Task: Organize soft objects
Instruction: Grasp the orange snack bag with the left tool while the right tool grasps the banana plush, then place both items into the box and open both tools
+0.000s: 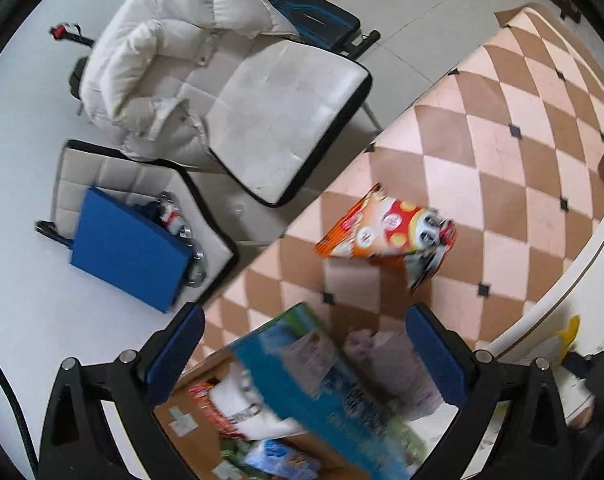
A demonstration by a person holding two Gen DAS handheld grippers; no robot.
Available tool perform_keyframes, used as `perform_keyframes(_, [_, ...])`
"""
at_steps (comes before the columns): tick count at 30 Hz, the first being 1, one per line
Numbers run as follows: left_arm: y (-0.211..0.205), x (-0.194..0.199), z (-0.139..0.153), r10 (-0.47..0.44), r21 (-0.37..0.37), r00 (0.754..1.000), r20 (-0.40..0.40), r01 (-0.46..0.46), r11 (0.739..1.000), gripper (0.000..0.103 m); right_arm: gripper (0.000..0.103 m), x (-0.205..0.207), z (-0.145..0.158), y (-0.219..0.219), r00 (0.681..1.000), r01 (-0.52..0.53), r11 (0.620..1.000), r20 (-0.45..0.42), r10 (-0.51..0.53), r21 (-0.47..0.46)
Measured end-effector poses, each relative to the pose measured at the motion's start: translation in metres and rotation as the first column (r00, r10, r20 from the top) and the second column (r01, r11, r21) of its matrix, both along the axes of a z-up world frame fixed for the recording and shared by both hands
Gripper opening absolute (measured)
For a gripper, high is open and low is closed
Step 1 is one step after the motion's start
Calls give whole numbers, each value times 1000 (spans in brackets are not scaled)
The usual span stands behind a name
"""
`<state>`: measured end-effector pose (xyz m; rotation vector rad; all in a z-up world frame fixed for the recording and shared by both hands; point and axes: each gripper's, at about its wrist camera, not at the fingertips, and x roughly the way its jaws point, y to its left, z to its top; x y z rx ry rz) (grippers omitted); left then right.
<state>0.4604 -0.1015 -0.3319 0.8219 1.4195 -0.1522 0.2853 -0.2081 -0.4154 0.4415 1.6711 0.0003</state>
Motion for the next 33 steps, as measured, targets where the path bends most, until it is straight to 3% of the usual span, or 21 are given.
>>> perform_keyframes(3, [3, 16, -10, 87, -71, 994, -61, -91, 993, 103, 55, -14, 2, -43, 999, 28, 998, -17, -28, -49])
perform_keyframes(6, [12, 35, -25, 231, -149, 961, -154, -254, 956, 103, 55, -25, 6, -86, 997, 64, 992, -32, -68, -110])
perform_keyframes(10, [22, 55, -52, 406, -230, 858, -313, -484, 844, 103, 59, -30, 11, -116, 987, 153, 983, -39, -158, -103])
perform_keyframes(12, [22, 60, -62, 441, -240, 822, -360, -539, 808, 103, 82, -32, 13, -120, 976, 211, 976, -42, -214, -58])
perform_keyframes(13, [20, 62, -68, 455, -237, 805, -380, -560, 794, 103, 82, -34, 13, -120, 971, 234, 972, -46, -235, -27])
perform_keyframes(17, [15, 72, -85, 486, -197, 782, -390, -587, 785, 103, 82, -48, 11, -123, 936, 346, 937, -77, -342, 50])
perform_keyframes(20, [7, 75, -99, 489, -146, 792, -366, -567, 810, 98, 82, -55, 4, -129, 894, 442, 893, -110, -433, 77])
perform_keyframes(21, [5, 74, -103, 487, -129, 797, -357, -558, 819, 87, 82, -61, -1, -135, 887, 457, 886, -118, -447, 77])
perform_keyframes(23, [5, 71, -104, 491, -145, 797, -352, -564, 813, 79, 82, -64, -6, -135, 869, 489, 869, -133, -477, 79])
perform_keyframes(24, [5, 70, -102, 485, -159, 797, -360, -565, 810, 67, 82, -64, -12, -136, 864, 496, 866, -137, -485, 65])
perform_keyframes(25, [1, 68, -99, 470, -159, 810, -350, -546, 823, 61, 82, -60, -15, -136, 863, 496, 867, -138, -487, 45])
perform_keyframes(26, [0, 66, -98, 458, -149, 826, -329, -524, 838, 60, 82, -58, -17, -133, 865, 490, 871, -132, -484, 18])
perform_keyframes(28, [-6, 56, -94, 417, -128, 869, -267, -461, 878, 53, 69, -54, -21, -123, 889, 437, 897, -122, -442, -67])
perform_keyframes(30, [-6, 42, -88, 399, -132, 890, -222, -433, 892, 51, 47, -52, -16, -115, 904, 403, 907, -98, -415, -124])
perform_keyframes(33, [-6, 11, -68, 376, -203, 901, -215, -418, 886, 51, 43, -52, -12, -98, 929, 348, 928, -84, -360, -130])
